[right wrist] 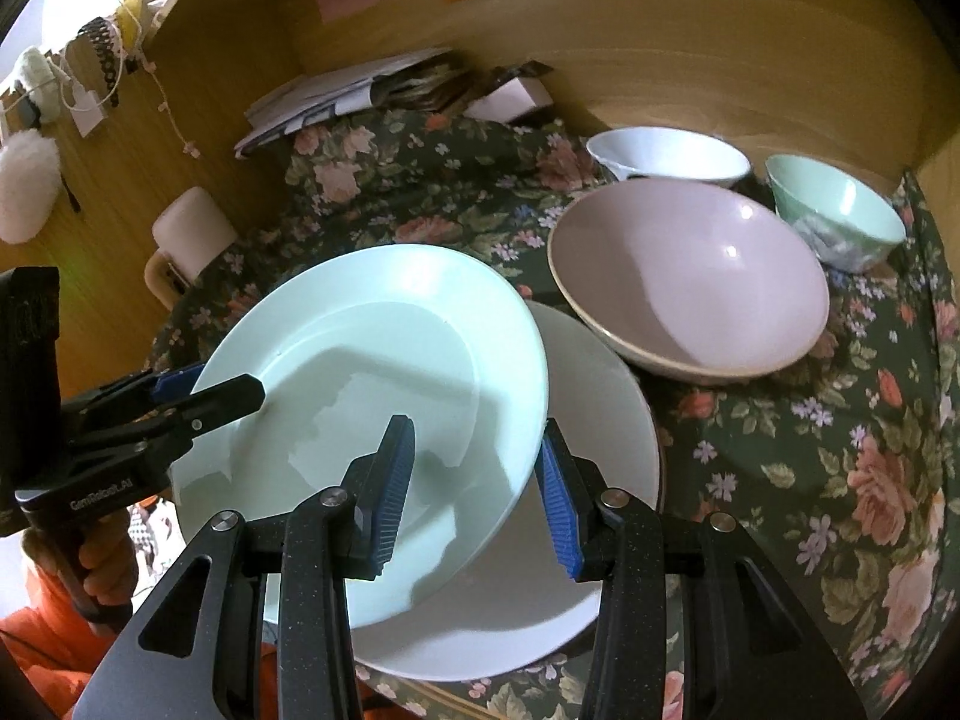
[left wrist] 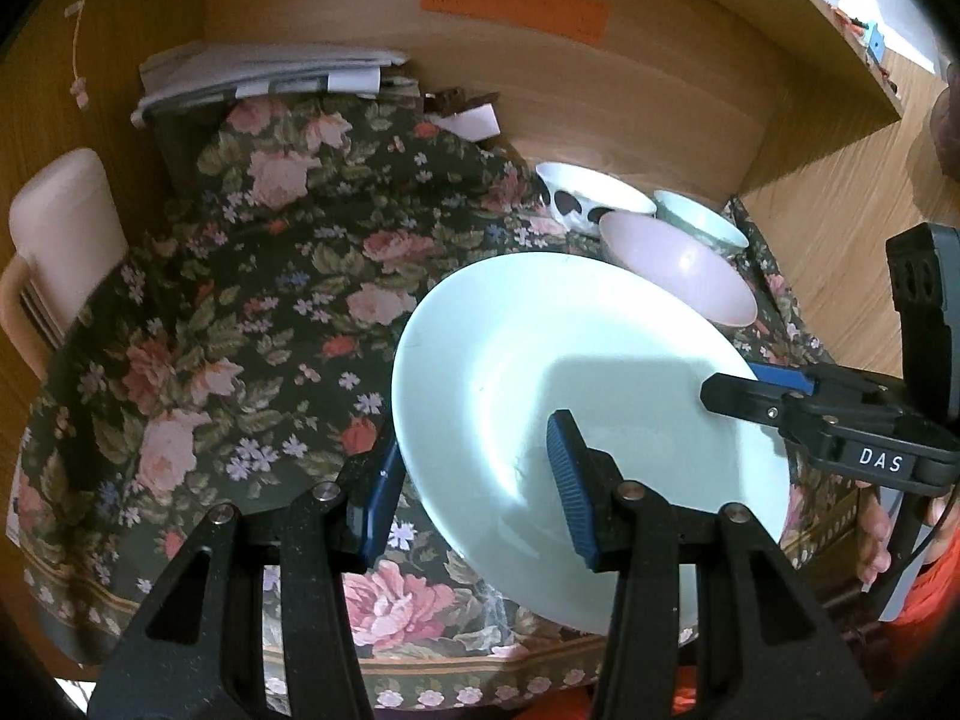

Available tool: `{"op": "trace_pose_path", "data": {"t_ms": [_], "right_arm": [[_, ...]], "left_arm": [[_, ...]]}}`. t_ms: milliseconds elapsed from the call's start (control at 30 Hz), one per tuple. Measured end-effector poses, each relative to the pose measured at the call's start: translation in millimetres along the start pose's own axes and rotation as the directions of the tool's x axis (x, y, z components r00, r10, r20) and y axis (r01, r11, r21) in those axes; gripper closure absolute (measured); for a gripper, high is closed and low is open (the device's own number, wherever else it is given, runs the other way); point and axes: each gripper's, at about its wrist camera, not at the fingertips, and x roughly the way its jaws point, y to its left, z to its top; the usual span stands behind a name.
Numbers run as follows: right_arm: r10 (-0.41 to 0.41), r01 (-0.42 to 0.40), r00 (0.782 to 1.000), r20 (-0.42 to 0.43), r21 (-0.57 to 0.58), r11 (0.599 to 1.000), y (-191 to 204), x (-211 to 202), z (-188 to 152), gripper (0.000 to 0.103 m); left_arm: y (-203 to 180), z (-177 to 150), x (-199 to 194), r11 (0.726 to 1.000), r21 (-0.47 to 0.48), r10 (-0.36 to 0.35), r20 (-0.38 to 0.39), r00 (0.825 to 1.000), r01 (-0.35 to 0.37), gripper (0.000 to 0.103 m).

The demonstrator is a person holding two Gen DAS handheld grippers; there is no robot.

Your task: Organize plates and bowls

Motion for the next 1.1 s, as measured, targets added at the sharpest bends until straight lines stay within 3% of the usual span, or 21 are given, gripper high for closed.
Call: {"op": "trace_pose_path", "data": {"t_ms": [567, 1100], "right_arm": [[-0.011, 0.013, 1.0, -0.019, 0.089, 0.996, -24.1, 5.6, -18.0, 0.065], [-0.025, 0.025, 1.0, -0.009, 0.084, 0.996, -27.5, 0.4, -22.5, 0.067]], "left_arm": [[-11.6, -8.7, 33.1, 1.0, 0.007, -0.017, -0.062, 0.998, 0.018, 0.056], [-19.6, -9.2, 45.5, 0.999, 0.036, 0.001, -0.084, 0.996, 0.002, 0.056]]}}
